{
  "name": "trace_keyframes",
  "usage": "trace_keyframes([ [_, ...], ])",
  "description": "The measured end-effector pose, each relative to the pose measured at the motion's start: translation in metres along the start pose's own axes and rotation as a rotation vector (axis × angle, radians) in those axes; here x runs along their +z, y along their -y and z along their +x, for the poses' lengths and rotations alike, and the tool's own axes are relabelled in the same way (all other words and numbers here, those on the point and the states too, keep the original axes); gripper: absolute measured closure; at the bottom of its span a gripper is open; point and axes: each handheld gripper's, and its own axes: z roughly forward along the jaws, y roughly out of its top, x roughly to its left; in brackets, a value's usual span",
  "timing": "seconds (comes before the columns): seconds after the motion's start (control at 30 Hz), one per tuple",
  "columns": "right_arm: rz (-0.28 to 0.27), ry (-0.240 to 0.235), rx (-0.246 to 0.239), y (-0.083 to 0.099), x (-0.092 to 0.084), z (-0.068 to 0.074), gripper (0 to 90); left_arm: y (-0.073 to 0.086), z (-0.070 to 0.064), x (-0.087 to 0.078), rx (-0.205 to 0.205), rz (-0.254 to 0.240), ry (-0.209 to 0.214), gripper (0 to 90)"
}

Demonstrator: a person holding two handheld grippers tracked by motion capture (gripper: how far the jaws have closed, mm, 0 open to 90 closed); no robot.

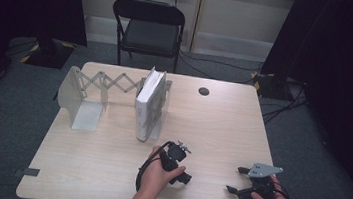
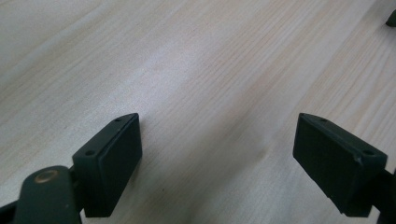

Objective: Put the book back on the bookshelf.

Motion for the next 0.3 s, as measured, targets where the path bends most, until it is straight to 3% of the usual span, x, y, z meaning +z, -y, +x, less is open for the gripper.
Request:
trace_keyframes([
  [0.3, 0.0, 0.0, 0.0, 0.0, 0.0, 0.0, 14.0, 0.0046, -0.0017, 0.0005, 0.048, -0.021, -0.006, 15.2],
])
